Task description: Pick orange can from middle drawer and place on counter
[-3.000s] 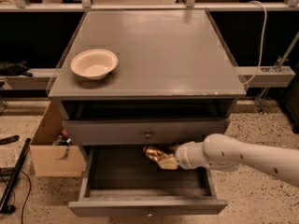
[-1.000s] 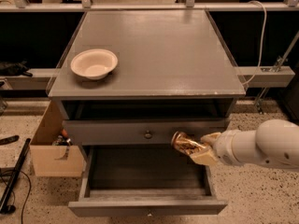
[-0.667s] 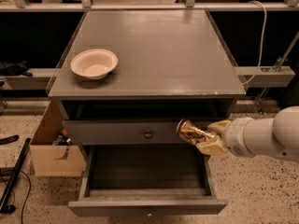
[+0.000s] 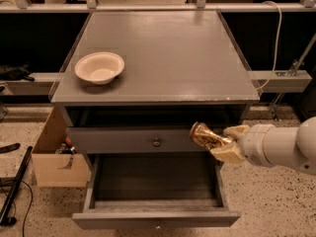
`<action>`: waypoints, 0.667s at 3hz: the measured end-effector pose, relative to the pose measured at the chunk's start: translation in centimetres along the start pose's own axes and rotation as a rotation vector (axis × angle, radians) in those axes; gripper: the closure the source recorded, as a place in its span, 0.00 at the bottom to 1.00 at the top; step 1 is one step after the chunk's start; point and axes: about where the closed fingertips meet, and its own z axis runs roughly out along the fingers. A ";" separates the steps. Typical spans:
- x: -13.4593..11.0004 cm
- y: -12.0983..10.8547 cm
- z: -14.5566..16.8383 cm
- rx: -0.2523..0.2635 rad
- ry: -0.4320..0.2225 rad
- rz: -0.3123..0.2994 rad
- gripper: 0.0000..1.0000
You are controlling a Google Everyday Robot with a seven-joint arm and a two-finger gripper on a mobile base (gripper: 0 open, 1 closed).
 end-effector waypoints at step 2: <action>-5.9 -2.8 -9.1 0.194 -0.127 -0.123 1.00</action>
Offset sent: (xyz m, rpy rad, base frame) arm -0.0339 -0.0426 0.1816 -0.0903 -0.4087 -0.0223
